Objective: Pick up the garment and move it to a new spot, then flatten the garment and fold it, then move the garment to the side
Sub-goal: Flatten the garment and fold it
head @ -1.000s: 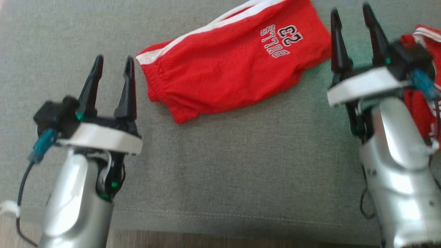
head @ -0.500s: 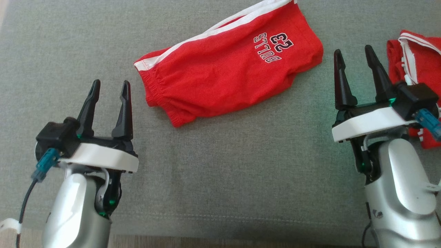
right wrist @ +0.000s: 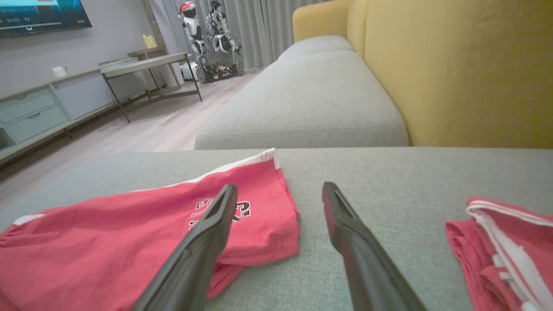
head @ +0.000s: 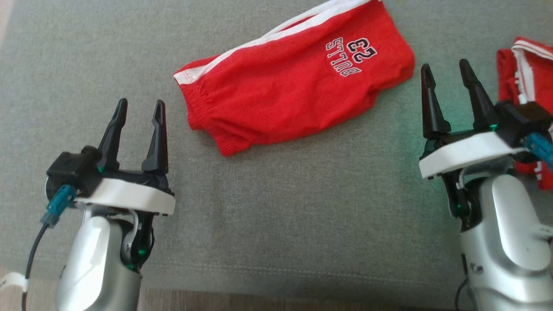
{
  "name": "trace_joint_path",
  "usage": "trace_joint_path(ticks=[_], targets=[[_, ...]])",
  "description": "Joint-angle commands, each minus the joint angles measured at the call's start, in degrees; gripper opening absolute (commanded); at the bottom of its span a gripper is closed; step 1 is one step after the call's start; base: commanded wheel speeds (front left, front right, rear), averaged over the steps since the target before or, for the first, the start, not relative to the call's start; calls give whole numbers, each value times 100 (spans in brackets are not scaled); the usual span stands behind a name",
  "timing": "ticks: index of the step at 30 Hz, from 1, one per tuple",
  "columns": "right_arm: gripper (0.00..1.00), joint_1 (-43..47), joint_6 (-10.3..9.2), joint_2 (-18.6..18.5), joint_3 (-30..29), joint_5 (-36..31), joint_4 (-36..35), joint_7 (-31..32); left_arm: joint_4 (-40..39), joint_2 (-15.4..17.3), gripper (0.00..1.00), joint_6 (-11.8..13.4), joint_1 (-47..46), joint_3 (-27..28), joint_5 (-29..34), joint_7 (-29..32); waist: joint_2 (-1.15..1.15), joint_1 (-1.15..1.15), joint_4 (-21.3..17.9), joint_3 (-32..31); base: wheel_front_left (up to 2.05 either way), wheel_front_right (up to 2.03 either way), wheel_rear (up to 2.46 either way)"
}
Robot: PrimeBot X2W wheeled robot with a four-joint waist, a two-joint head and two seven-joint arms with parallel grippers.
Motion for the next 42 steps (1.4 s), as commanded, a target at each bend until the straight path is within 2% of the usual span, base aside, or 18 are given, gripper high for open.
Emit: trace_joint_path(ticks=[1,7,8,15,18,19,20,21,25,30,42], targets=[[100,-274,-4,63,94,-26,-18,116,-175,72,100,-31,-218,223,52,-69,0,0,64,106,0,0,0],[100,-1070,-4,63,-7,-188,1035,408,-168,-28,100,-108,-477,202,54,-69,0,0,284,360,0,0,0],[100,-1070,-4,63,-7,-188,1035,408,-168,-28,100,-108,-477,202,54,-69,0,0,284,360,0,0,0],[100,-1779,-4,63,-355,-417,2433,838,-115,-117,100,-181,-611,221,79,-69,0,0,420,473,0,0,0],[100,-1918,-4,63,-282,-250,2771,891,-117,-128,100,-201,-620,277,110,-69,0,0,426,489,0,0,0],[85,-1948,-4,63,-237,-178,2839,880,-119,-131,100,-206,-618,301,120,-69,0,0,418,491,0,0,0],[15,-1968,-4,63,-178,-100,2892,852,-122,-133,100,-211,-613,327,131,-69,0,0,407,490,0,0,0],[0,-1969,-4,63,-118,-38,2968,878,-123,-135,100,-215,-603,356,144,-69,0,0,387,485,0,0,0],[0,-1890,-4,63,81,168,2977,637,-119,-143,100,-229,-547,436,203,-69,0,0,308,433,0,0,0],[0,-1369,-4,63,275,526,2637,284,-122,-145,100,-243,-444,519,260,-69,0,0,162,311,0,0,0],[0,809,-4,63,100,1269,950,-56,-187,-92,100,-264,-153,609,336,-69,0,0,-152,73,0,0,0]])
